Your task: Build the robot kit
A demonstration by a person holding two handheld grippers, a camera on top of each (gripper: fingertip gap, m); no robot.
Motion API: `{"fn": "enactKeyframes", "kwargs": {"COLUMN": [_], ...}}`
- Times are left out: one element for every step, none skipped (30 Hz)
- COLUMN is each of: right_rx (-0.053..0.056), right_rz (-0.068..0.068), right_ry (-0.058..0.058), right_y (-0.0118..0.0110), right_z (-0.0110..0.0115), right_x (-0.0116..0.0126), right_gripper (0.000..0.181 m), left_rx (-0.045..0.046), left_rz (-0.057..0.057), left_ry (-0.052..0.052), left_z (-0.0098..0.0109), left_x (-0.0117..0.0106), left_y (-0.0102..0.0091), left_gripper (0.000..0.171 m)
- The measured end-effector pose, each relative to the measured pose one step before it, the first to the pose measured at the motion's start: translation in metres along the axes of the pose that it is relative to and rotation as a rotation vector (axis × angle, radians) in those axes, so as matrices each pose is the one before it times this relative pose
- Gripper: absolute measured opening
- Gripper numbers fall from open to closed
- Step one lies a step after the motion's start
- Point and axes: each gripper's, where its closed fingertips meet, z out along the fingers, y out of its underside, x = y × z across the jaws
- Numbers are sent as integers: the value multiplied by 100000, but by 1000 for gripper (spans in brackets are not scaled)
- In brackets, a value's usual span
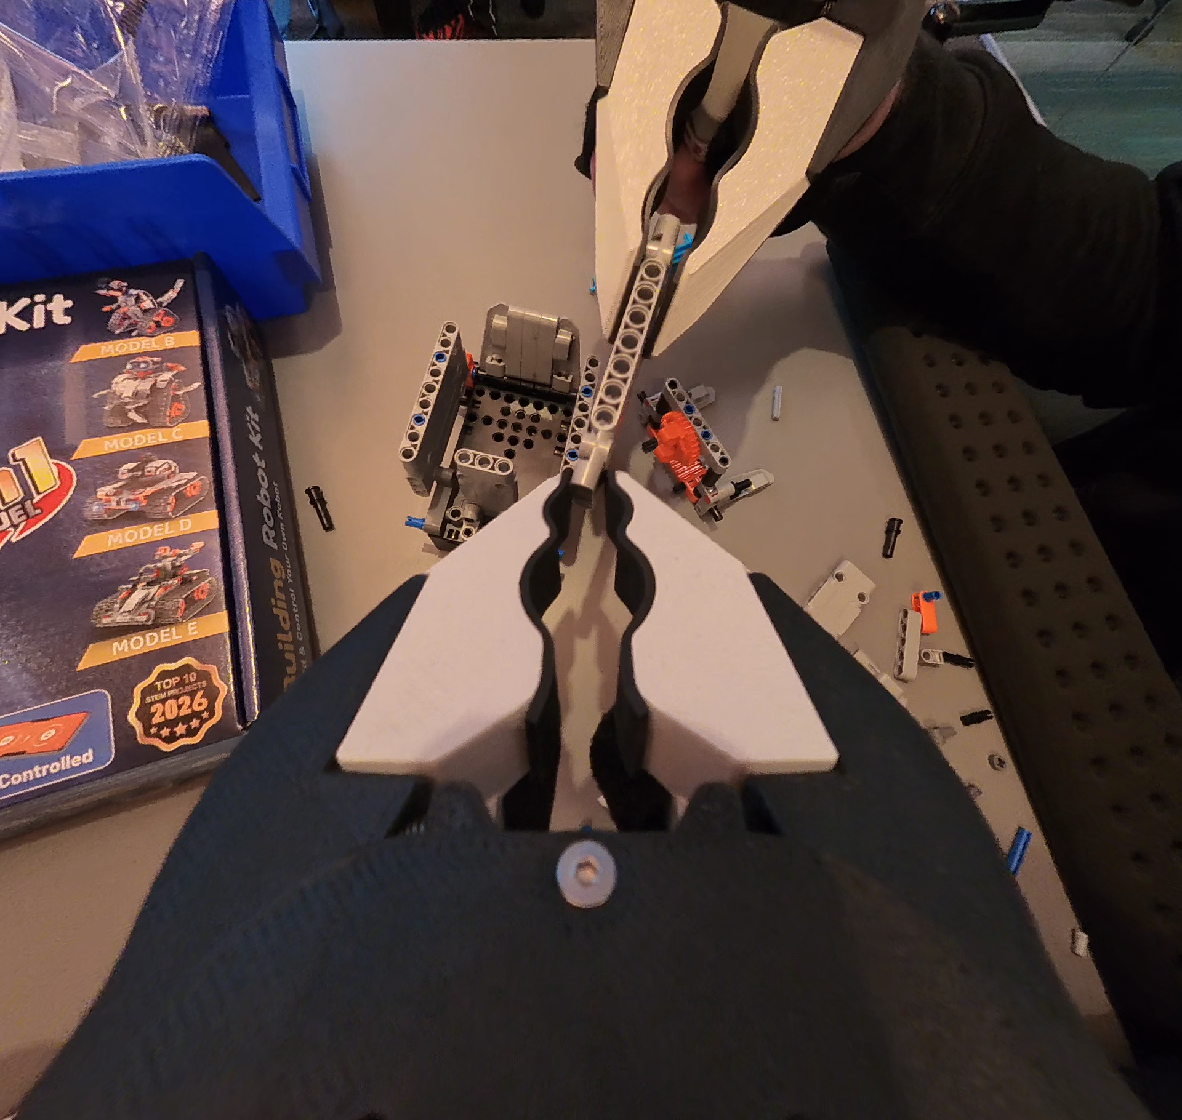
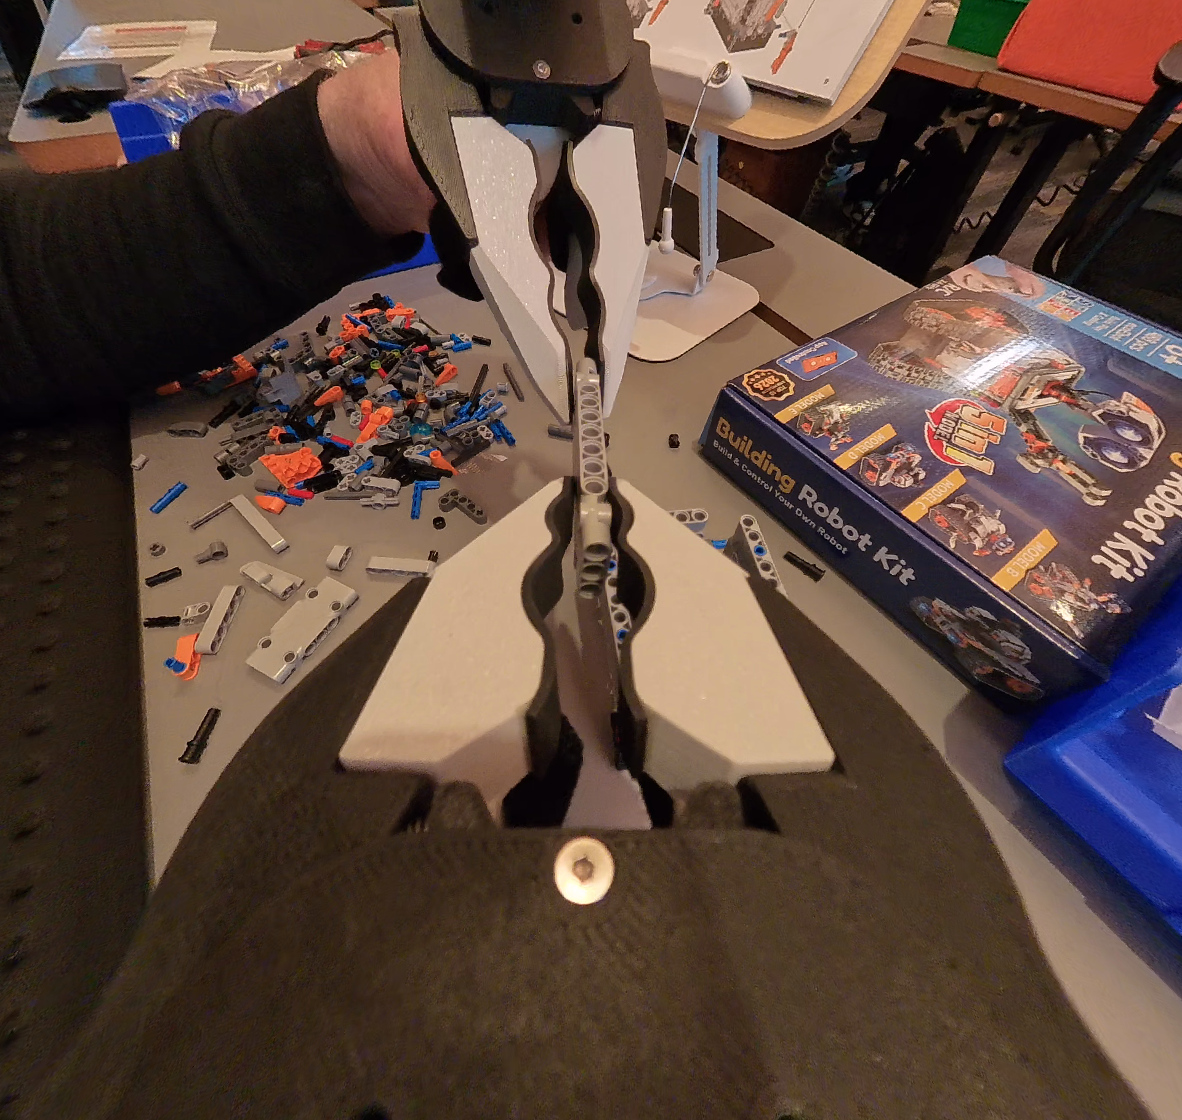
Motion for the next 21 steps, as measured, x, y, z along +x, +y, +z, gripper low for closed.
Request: {"fn": "enactKeyframes", "kwargs": {"right_rx": [322,121,109,314,580,750,891,996,1023,789,450,323,740,826,565,116,-332,-308,-174,-351,-703], "right_rz": [206,235,242,293,444,460,314,151,-33,-339,-726,-1189,-1724,-2036,-2346,-2684,-3033,-3098,-2880,-2761,-3030], "right_ry": [359,514,633,623,755,807,877,837,1195,1474,1821,2087,2246,1994,2047,2765,3342,3180,2696,2425,3131], "right_y": [-40,-14,13,-32,-73,-113,-135,-164,-183,-161,-108,-102,-199,-234,-212,-148,-68,-76,-88,-65,-19], "right_z": [-47,-25,-37,-38,-67,-103,-123,-144,-134,-125,-111,-101,-114,-110,-92,-79,-61,-34,-7,30,38], "right_x": [89,118,140,140,174,186,186,159,198,219,250,247,226,138,120,210,286,249,185,149,233], "right_gripper": [8,9,9,10,12,13,15,17,18,20,21,23,24,25,26,26,28,30,33,34,37], "left_rx": [839,814,979,1584,1965,1972,1951,1922,2059,2309,2495,2510,2222,1927,1760,1469,859,594,105,-164,-63], "left_rz": [-827,-1132,-1052,-1198,-1691,-1984,-2124,-2280,-2766,-3408,-3168,-2477,-2381,-2589,-2371,-1728,-1427,-965,-138,296,76], "left_ry": [359,475,433,619,1092,1121,1276,1159,666,1091,1689,1704,1624,1573,1578,1055,645,311,174,193,504], "left_z": [-74,-83,-102,-138,-175,-193,-184,-186,-208,-222,-218,-214,-186,-168,-145,-126,-86,-70,-29,13,21], "left_x": [-38,-43,-54,-55,-23,-48,-30,-60,-181,-171,-58,-28,-26,-34,-8,-46,-71,-82,-27,42,102], "left_y": [-95,-70,-86,-161,-204,-205,-194,-178,-184,-234,-261,-253,-206,-179,-172,-132,-49,-28,25,34,-4], "left_gripper": [8,8,8,8,7,7,7,7,7,7,7,7,7,7,6,5,5,5,5,5,5]}}
